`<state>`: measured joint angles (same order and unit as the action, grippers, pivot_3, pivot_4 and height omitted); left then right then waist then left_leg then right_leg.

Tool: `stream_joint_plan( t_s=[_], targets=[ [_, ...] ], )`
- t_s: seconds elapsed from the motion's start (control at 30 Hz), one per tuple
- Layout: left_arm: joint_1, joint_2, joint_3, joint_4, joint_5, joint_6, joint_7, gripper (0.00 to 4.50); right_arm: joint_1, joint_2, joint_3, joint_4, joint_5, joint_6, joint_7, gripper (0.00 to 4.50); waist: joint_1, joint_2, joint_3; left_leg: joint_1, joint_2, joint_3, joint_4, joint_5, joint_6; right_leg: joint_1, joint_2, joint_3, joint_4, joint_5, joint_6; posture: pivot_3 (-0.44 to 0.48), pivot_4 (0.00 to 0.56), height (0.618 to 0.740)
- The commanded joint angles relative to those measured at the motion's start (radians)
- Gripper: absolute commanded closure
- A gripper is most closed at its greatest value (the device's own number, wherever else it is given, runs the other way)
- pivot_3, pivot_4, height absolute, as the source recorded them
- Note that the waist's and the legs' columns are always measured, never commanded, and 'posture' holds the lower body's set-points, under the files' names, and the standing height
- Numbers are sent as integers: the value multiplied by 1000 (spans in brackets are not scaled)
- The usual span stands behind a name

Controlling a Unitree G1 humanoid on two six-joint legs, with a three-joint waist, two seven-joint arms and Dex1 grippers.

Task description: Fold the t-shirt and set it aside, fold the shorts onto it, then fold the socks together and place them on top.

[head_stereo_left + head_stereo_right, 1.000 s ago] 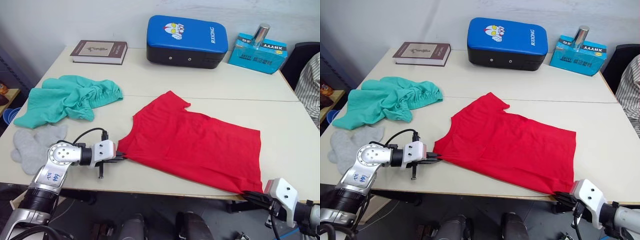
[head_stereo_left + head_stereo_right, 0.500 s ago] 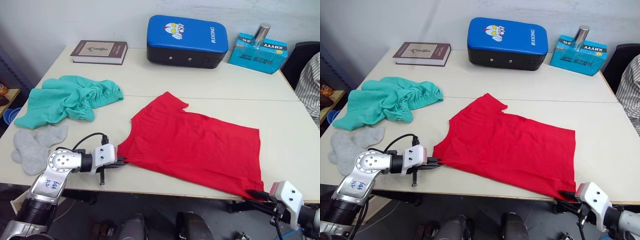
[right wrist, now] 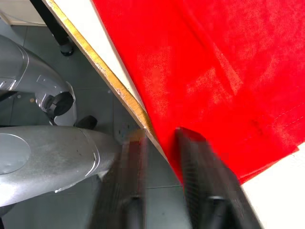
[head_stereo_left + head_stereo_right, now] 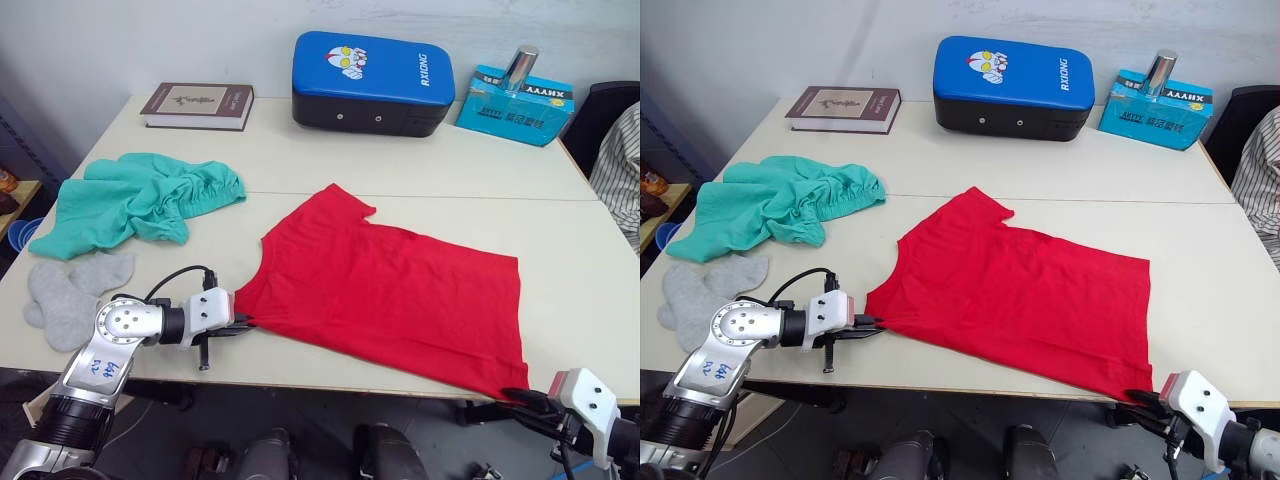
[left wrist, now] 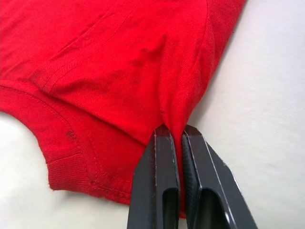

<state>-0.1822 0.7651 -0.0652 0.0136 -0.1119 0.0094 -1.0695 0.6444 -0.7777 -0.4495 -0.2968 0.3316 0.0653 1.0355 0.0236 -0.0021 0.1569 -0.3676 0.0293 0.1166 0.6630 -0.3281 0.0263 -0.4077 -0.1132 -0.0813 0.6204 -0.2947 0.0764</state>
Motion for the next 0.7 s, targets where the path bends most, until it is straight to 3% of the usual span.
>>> stream_joint_plan(
  t_s=[0.03, 0.4, 0.7],
  targets=[
    [35, 9, -36, 20, 19, 8, -17, 4500, -3, -14, -45, 15, 0, -21, 11, 4444, 0, 0, 0, 0, 0, 0, 0, 0, 0, 0, 0, 0, 0, 0, 0, 0, 150, 740],
    [80, 19, -2, -25, 5, 32, -2, 4500, -33, -66, -117, 20, 31, 4, 69, 4444, -3, 2, 1, 0, 0, 0, -1, 0, 0, 0, 0, 0, 0, 0, 0, 0, 150, 740],
    [290, 31, 106, -249, -35, 146, 78, 4500, -83, -92, -85, 40, 27, -1, 106, 4444, -10, 2, 2, 0, 0, 0, -6, 0, 1, -2, 0, 0, -2, -1, -2, 0, 150, 740]
  ],
)
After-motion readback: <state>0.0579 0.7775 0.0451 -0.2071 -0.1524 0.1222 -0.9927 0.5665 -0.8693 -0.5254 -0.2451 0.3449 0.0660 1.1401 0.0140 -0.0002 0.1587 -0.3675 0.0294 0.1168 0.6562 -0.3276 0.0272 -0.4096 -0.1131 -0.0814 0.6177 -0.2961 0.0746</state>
